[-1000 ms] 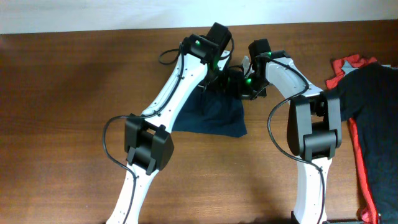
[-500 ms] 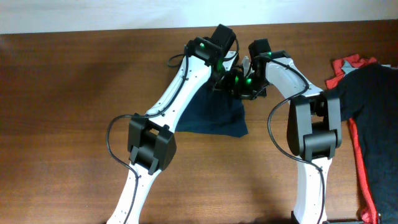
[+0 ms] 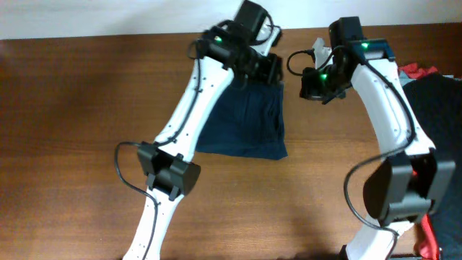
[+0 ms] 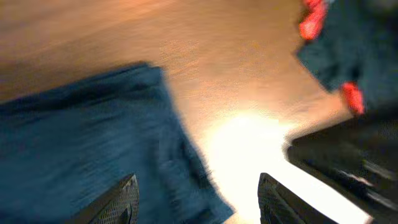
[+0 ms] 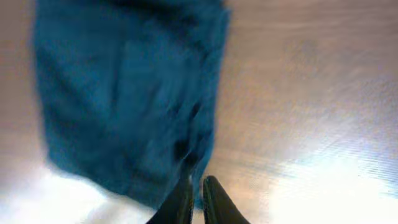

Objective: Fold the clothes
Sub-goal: 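Smooth the top of the folded shorts with the right gripper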

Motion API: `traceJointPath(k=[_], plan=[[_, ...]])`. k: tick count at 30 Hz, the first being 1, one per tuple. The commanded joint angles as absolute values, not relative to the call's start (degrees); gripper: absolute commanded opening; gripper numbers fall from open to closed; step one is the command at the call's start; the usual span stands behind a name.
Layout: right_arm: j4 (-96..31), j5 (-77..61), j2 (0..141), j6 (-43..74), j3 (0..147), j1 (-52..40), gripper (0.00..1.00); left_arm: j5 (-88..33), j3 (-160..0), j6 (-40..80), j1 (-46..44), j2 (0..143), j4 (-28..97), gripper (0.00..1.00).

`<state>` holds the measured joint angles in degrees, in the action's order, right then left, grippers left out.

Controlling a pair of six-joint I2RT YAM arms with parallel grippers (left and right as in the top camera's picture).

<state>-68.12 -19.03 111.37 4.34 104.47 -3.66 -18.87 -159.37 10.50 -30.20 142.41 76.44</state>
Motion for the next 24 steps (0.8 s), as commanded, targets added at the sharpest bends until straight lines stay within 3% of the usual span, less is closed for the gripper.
traceJointPath(k=[1, 2, 3, 5, 13, 17, 24], plan=[[-71.0, -33.1, 110.9, -2.8, 104.8, -5.0, 0.09, -7.7, -160.3, 9.5, -26.7, 143.0, 81.0, 0.61], [-72.3, -37.3, 111.0, -5.2, 104.6, -5.4, 0.08, -4.8, -160.3, 9.3, -25.5, 143.3, 83.3, 0.58], [-73.0, -39.1, 111.0, -6.3, 104.4, -5.7, 0.06, -4.2, -160.3, 8.6, -24.6, 143.6, 84.6, 0.45], [-74.2, -40.3, 111.0, -8.2, 103.9, -6.5, 0.04, -4.2, -160.3, 8.0, -23.3, 144.2, 85.6, 0.36], [-66.1, -40.6, 111.0, -9.9, 94.5, -12.5, 0.05, -8.4, -160.2, 1.4, -21.3, 149.2, 85.9, 0.35], [-57.2, -40.0, 111.0, -9.6, 85.3, -16.2, 0.14, -8.4, -160.2, 0.5, -21.4, 152.9, 86.3, 0.35], [-47.1, -31.9, 111.0, -2.4, 72.9, -14.2, 0.15, -8.4, -160.2, 0.3, -21.4, 155.7, 86.0, 0.35]])
